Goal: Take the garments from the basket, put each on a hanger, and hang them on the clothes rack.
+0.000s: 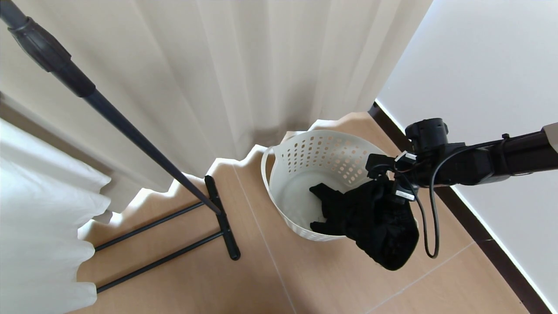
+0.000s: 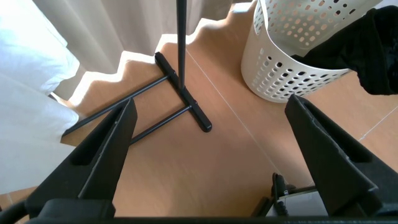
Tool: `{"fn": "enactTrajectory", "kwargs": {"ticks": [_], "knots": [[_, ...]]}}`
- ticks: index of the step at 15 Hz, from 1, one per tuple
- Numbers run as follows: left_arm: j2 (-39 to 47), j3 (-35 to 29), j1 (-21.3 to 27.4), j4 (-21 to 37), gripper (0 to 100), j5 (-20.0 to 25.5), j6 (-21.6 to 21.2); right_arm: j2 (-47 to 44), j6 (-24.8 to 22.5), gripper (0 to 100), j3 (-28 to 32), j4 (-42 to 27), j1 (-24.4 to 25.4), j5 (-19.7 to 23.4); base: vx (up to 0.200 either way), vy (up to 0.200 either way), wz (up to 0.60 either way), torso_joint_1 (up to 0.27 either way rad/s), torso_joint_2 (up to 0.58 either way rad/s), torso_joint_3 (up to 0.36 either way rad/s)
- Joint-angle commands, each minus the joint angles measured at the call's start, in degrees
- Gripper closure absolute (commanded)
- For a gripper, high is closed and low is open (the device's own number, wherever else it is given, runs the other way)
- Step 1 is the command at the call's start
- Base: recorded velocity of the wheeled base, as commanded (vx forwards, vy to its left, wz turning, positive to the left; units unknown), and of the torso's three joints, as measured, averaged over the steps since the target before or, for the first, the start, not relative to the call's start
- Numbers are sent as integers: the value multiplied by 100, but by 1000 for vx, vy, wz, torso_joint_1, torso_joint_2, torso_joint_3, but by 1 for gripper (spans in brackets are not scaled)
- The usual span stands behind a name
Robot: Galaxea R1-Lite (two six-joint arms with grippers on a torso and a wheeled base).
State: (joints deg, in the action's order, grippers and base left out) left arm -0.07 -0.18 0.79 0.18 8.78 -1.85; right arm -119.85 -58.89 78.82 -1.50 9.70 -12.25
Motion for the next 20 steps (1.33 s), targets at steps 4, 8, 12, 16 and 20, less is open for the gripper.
{"fn": "enactTrajectory", "kwargs": {"ticks": [4,8,12,16,20], "knots": [[7,1,0,-1,0,1,1,-303,124,0,274,1,-91,-5,0,0,0,0,0,0],[7,1,0,-1,0,1,1,-267,247,100,160,1,-91,39,0,0,0,0,0,0],[7,1,0,-1,0,1,1,488,1073,100,-447,1,-12,65,0,0,0,0,0,0],[7,1,0,-1,0,1,1,2097,2338,100,-1818,528,278,496,0,0,0,0,0,0],[7,1,0,-1,0,1,10,4057,3042,100,-3268,1187,743,680,0,0,0,0,0,0]]}}
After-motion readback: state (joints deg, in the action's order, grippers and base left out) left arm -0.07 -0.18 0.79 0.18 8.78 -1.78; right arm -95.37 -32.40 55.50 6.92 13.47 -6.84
